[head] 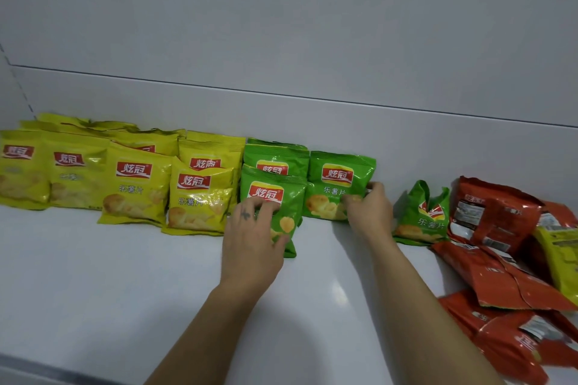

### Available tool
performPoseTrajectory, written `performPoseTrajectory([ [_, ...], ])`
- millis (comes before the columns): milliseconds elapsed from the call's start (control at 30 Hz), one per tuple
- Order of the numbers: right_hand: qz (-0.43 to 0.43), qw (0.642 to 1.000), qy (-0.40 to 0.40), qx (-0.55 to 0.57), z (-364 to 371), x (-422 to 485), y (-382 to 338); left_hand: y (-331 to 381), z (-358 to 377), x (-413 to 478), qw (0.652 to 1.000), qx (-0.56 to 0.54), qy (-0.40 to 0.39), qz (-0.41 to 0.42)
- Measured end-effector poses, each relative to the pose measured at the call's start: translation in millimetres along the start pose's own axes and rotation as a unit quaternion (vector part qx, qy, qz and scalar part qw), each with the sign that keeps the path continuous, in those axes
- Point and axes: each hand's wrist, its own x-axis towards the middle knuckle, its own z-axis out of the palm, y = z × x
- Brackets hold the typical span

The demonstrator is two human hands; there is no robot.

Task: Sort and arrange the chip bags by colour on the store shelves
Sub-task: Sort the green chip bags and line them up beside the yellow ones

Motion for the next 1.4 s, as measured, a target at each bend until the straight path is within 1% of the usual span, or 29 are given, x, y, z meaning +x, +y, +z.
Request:
performPoseTrajectory([
  [133,-0.008,0.999,-0.024,-0.039,-20.8,-2.2,-4.3,7.3,-2.5,-3.1,1.000,-0.001,0.027,0.013],
  [233,-0.042,0.994,-0.038,-0.095,-47.8,-4.1,-12.3,22.7,-1.3,-3.3,0.999,-0.018,0.011,0.046],
  [333,-0.069,0.980,-0.018,-0.185,-80.4,3.1,-21.7,41.1,3.5,0.9,0.996,-0.042,-0.027,0.078],
  [433,-0.041,0.961,-0.008,-0.272,-107.4,14.2,-27.9,59.1,5.8,6.6,0.990,-0.076,-0.066,0.098],
  [533,0.002,0.931,-0.067,-0.360,-117.1,17.3,-25.1,71.2,9.7,13.3,0.979,-0.107,-0.146,0.094],
  [600,0.011,0.905,-0.101,-0.413,-117.9,16.1,-21.0,76.5,12.2,17.3,0.968,-0.132,-0.193,0.086],
  [700,-0.024,0.877,-0.098,-0.471,-117.1,10.4,-18.5,82.3,14.7,17.5,0.952,-0.185,-0.236,0.060],
  [800,-0.072,0.862,-0.092,-0.492,-113.7,0.7,-19.6,84.0,15.7,11.1,0.940,-0.206,-0.271,0.026],
  [867,-0.100,0.873,-0.084,-0.471,-112.7,-3.5,-23.1,84.0,16.2,6.3,0.934,-0.220,-0.282,0.010],
  [933,-0.127,0.902,-0.084,-0.405,-115.9,-8.3,-33.6,84.8,12.1,4.7,0.930,-0.245,-0.272,-0.006],
  [1000,-0.147,0.929,-0.109,-0.322,-123.2,-16.6,-48.0,85.7,3.6,6.6,0.919,-0.306,-0.244,-0.054],
  [1033,-0.151,0.941,-0.130,-0.273,-127.7,-22.5,-55.0,86.5,-2.6,7.8,0.898,-0.360,-0.231,-0.104],
  [1067,-0.145,0.954,-0.152,-0.216,-132.2,-28.7,-60.7,86.1,-8.0,8.8,0.865,-0.423,-0.219,-0.158],
  [1100,-0.134,0.963,-0.166,-0.165,-135.0,-33.4,-64.4,84.8,-11.9,10.0,0.825,-0.484,-0.208,-0.205],
  [1133,-0.127,0.968,-0.169,-0.134,-137.2,-37.8,-67.1,82.9,-14.9,10.7,0.786,-0.534,-0.203,-0.238],
  [1167,-0.121,0.972,-0.170,-0.112,-138.1,-41.0,-68.8,82.2,-17.8,10.2,0.750,-0.577,-0.202,-0.252],
  [1200,-0.114,0.974,-0.175,-0.087,-138.9,-44.1,-69.8,81.8,-19.2,8.6,0.730,-0.605,-0.198,-0.249],
  [1233,-0.108,0.975,-0.187,-0.060,-139.4,-46.4,-69.8,82.1,-20.1,6.6,0.727,-0.615,-0.187,-0.242],
  [1333,-0.120,0.957,-0.262,-0.012,-145.0,-56.2,-68.1,82.5,-23.8,3.7,0.767,-0.589,-0.133,-0.216],
  [1400,-0.129,0.941,-0.312,0.031,-148.4,-59.1,-64.9,82.8,-28.5,3.5,0.782,-0.581,-0.108,-0.201],
])
